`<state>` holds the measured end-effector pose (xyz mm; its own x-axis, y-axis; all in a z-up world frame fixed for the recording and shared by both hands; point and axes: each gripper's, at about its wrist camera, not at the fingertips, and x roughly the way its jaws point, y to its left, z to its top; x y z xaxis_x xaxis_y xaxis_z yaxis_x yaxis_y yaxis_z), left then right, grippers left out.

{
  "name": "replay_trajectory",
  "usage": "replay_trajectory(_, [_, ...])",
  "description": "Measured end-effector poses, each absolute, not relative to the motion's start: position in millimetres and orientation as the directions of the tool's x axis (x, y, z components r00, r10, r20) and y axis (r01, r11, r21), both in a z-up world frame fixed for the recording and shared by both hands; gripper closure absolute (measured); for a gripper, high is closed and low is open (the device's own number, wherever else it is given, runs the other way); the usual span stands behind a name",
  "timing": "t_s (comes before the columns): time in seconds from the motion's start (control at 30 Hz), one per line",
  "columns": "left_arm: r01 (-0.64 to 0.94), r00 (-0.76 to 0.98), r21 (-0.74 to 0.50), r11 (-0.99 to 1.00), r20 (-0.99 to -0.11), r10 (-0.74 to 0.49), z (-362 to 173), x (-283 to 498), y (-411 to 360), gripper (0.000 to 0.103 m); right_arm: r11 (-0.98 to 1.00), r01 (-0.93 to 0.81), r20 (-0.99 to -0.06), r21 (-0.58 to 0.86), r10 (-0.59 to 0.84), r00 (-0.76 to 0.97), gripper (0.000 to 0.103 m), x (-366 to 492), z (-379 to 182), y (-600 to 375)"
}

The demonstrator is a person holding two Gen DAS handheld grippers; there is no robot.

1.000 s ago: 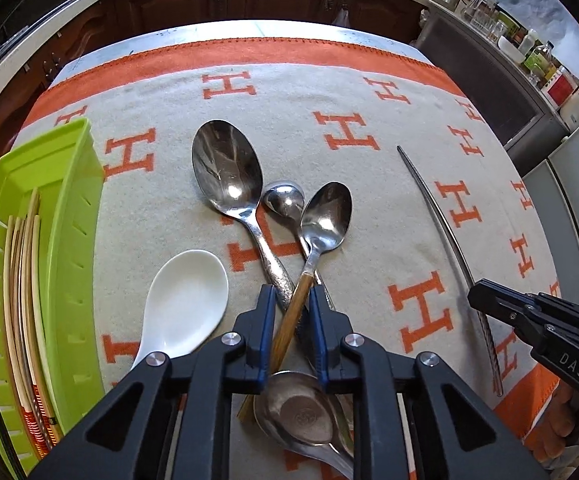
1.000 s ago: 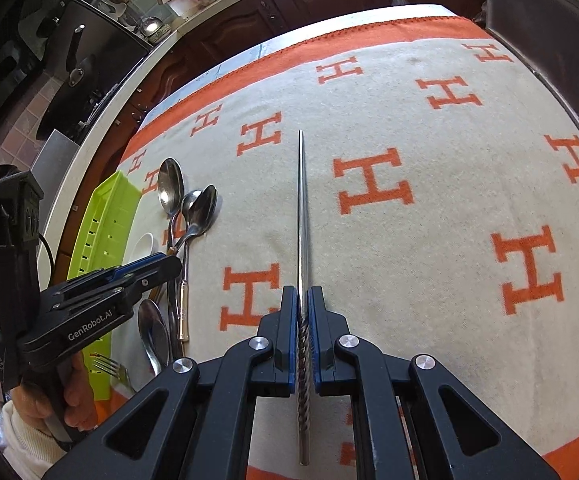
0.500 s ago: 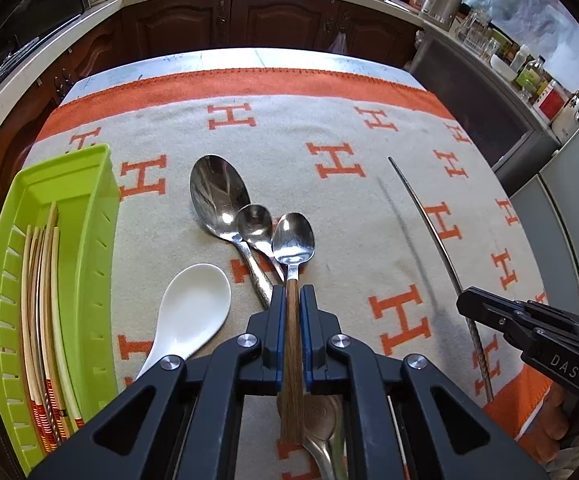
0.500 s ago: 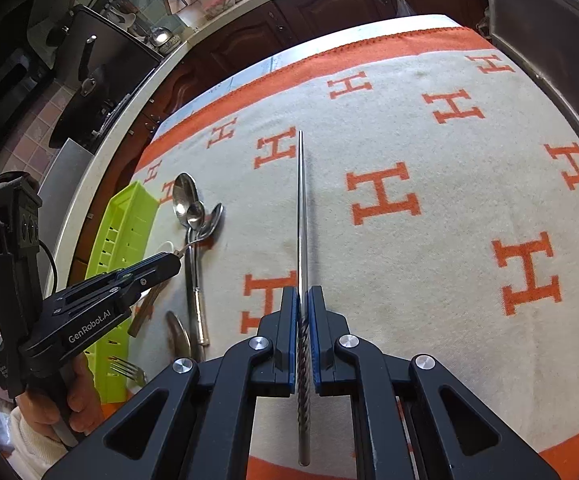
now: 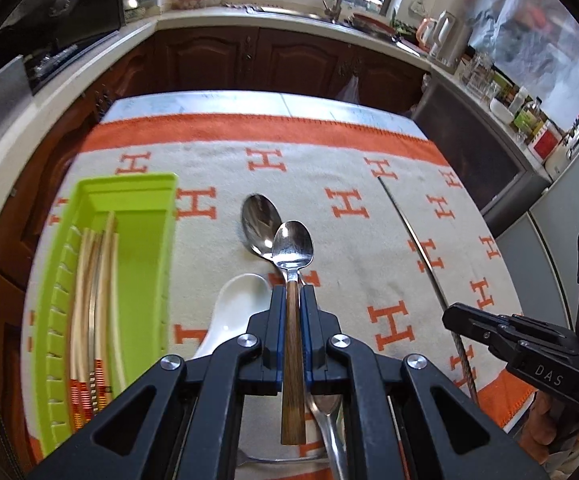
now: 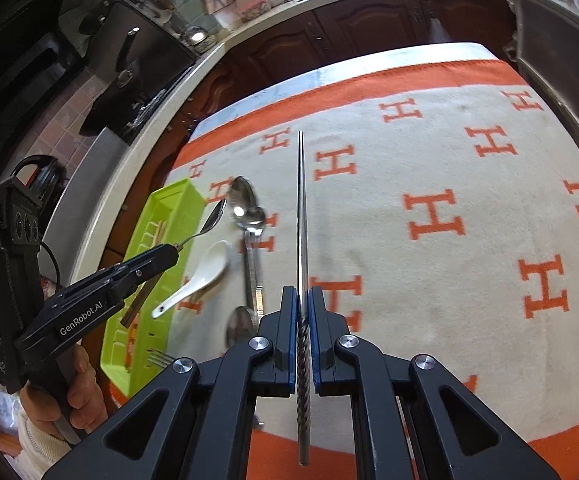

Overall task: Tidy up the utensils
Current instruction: 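Carry the steel chopstick and spoon into the green tray and open both tools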

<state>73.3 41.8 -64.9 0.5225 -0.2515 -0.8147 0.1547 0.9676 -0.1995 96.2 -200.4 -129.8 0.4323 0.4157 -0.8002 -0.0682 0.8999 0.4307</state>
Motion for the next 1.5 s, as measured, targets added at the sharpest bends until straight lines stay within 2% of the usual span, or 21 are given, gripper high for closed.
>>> replay_trajectory(0.27, [0.033,0.589,-0.185,0.982,-0.790,-0.169,-41.9,45.6,104.1,0.099,0.869,-0.240,-0.797,0.432,0.493,0.350,0.098,105.8,-99.6,-116.5])
replay_trajectory(0.47, [-0.070,0.576,-0.183,0.981,-0.810,-0.110,-62.5,34.3,149.9,0.099,0.840,-0.292,-0.805,0.458,0.531,0.265,0.098,120.9,-89.5,-43.8])
replay_trajectory(0.63, [-0.081,0.554,-0.186,0.979,-0.825,-0.111,-82.9,29.9,167.0,0.098,0.840,-0.269,-0.828,0.472,0.527,0.192,0.098,141.9,-102.4,6.0])
replay_trajectory(0.67, [-0.082,0.549,-0.196,0.977,-0.827,-0.120,-87.1,29.5,169.8,0.097,0.845,-0.260,-0.837,0.467,0.517,0.179,0.098,145.3,-106.2,16.4])
replay_trajectory(0.73, [-0.079,0.548,-0.206,0.975,-0.826,-0.130,-91.3,27.7,174.1,0.082,0.850,-0.243,-0.846,0.468,0.510,0.157,0.098,152.2,-114.5,29.0])
replay_trajectory(0.83, [-0.099,0.569,-0.202,0.974,-0.815,-0.111,-88.9,24.4,181.0,0.066,0.859,-0.215,-0.857,0.465,0.498,0.134,0.098,159.0,-123.9,44.5])
replay_trajectory(0.9, [-0.115,0.582,-0.213,0.970,-0.806,-0.108,-83.9,23.3,187.7,0.064,0.866,-0.200,-0.865,0.458,0.486,0.124,0.097,163.3,-129.6,50.7])
replay_trajectory(1.0, [-0.165,0.600,-0.206,0.965,-0.797,-0.068,-74.7,20.9,201.9,0.057,0.879,-0.161,-0.878,0.448,0.467,0.105,0.096,170.2,-142.2,58.8])
replay_trajectory(1.17, [-0.216,0.618,-0.202,0.955,-0.786,-0.027,-67.4,17.9,217.3,0.051,0.878,-0.142,-0.882,0.456,0.468,0.062,0.084,168.4,-153.7,63.4])
replay_trajectory(1.5, [-0.199,0.590,-0.194,0.960,-0.806,-0.041,-70.4,17.0,205.9,0.051,0.874,-0.261,-0.882,0.410,0.452,0.130,0.084,145.6,-121.1,17.6])
